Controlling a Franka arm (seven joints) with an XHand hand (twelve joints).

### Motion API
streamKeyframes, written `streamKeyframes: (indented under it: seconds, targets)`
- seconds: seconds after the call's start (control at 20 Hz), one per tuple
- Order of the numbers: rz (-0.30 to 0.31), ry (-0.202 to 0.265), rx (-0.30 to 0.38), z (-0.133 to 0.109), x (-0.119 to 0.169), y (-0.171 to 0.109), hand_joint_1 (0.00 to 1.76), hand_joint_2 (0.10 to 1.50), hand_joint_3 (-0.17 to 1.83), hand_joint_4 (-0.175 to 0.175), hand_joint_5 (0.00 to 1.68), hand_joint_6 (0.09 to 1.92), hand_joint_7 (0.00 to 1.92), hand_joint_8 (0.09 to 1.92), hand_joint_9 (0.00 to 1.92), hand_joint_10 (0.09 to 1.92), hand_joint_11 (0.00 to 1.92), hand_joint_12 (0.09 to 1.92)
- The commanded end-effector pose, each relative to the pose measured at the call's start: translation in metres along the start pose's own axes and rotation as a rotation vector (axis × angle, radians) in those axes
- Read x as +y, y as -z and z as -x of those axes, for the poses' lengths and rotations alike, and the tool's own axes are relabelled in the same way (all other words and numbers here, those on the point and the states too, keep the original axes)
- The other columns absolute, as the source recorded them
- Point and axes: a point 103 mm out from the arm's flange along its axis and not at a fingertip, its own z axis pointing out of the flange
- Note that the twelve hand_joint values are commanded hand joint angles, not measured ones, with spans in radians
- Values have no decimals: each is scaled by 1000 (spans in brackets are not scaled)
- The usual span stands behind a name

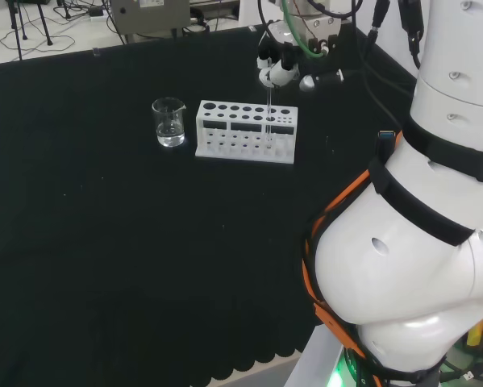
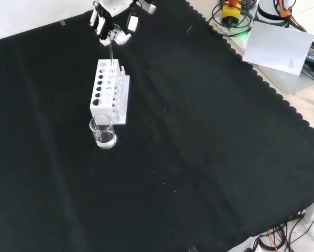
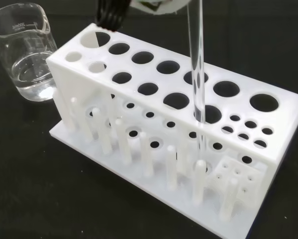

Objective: Take the glass rod from the white test tube rack.

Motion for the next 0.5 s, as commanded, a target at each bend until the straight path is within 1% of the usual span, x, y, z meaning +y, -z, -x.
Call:
streamKeyframes:
  seconds: [0.05, 0.15, 0.2, 0.3, 0.35, 0.5]
  targets:
    - [10, 5, -8, -3, 1, 1, 1115, 1079, 204, -175, 843, 1180, 1164, 1030, 1560, 877, 804, 1231]
    - [21, 8, -17, -4, 1, 2, 1198, 1104, 109, -175, 875, 1142, 1028, 1096, 1551, 883, 821, 1216]
    - [27, 9, -28, -4, 2, 2, 1222, 1104, 88, -175, 891, 1118, 998, 1105, 1545, 886, 842, 1205]
    - [40, 7, -39, -5, 3, 4, 1247, 1088, 79, -175, 930, 1061, 997, 1080, 1536, 886, 912, 1170]
    - [49, 5, -39, -5, 3, 5, 1253, 1048, 147, -175, 945, 1047, 1005, 1072, 1540, 876, 946, 1147]
    - [99, -3, -33, -6, 4, 16, 1268, 850, 519, -175, 985, 1069, 1038, 1098, 1546, 884, 1022, 1101]
